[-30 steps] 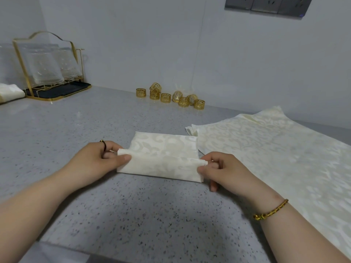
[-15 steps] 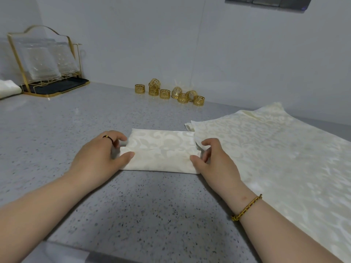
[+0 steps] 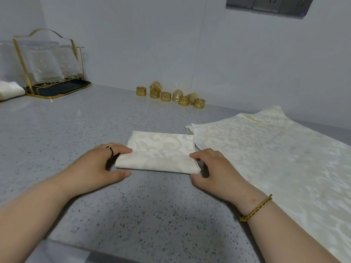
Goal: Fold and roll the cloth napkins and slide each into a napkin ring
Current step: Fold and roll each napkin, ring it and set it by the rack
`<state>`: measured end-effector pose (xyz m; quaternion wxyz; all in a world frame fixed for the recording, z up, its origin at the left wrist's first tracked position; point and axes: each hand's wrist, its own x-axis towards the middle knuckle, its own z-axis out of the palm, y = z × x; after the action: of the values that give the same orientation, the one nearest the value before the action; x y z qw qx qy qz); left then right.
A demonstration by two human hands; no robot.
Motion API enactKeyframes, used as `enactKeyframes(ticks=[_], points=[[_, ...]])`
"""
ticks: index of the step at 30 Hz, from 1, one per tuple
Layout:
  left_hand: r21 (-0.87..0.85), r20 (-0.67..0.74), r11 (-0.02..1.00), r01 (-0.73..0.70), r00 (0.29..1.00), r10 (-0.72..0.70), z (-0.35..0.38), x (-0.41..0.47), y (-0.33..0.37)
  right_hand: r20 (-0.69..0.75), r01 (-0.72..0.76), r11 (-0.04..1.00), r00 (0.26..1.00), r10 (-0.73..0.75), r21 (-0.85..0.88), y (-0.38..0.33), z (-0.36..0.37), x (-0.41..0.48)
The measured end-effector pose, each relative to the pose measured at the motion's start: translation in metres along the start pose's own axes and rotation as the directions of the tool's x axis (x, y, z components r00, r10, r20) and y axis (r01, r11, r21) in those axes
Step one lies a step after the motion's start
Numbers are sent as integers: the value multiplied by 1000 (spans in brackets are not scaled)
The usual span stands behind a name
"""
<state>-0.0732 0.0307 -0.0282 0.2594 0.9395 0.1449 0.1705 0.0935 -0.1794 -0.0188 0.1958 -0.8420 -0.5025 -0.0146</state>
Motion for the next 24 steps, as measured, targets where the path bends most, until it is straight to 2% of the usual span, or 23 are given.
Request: enactKeyframes(ticks=[3, 5, 8, 12, 14, 17, 19, 24], points=[[46, -77, 999, -12, 997, 15, 1, 0, 1, -18, -16, 1000, 1000, 16, -13, 0, 2, 2], [46, -90, 999, -27, 995, 31, 0, -2, 2, 19, -20, 1000, 1000, 20, 14, -1, -1, 1], [-59, -115, 998, -18, 993, 11, -4, -6, 5, 91, -52, 988, 995, 39, 146, 1, -9, -4], [-224, -111, 972, 71, 989, -98, -1, -4, 11, 152, -158, 939, 982, 116, 305, 6, -15, -6], [-264, -110, 959, 103, 985, -136, 1, -1, 12, 135, -202, 922, 977, 166, 331, 4, -14, -5], [-303, -142, 942, 145, 970, -195, 5, 4, 16, 109, -255, 926, 966, 233, 278, -1, -12, -2], [-261, -163, 953, 156, 966, -203, 8, 8, 16, 67, -269, 940, 963, 261, 211, -5, -9, 1], [-12, -206, 981, 195, 959, -193, 15, 12, 15, -20, -331, 941, 943, 333, 63, -10, -2, 2]])
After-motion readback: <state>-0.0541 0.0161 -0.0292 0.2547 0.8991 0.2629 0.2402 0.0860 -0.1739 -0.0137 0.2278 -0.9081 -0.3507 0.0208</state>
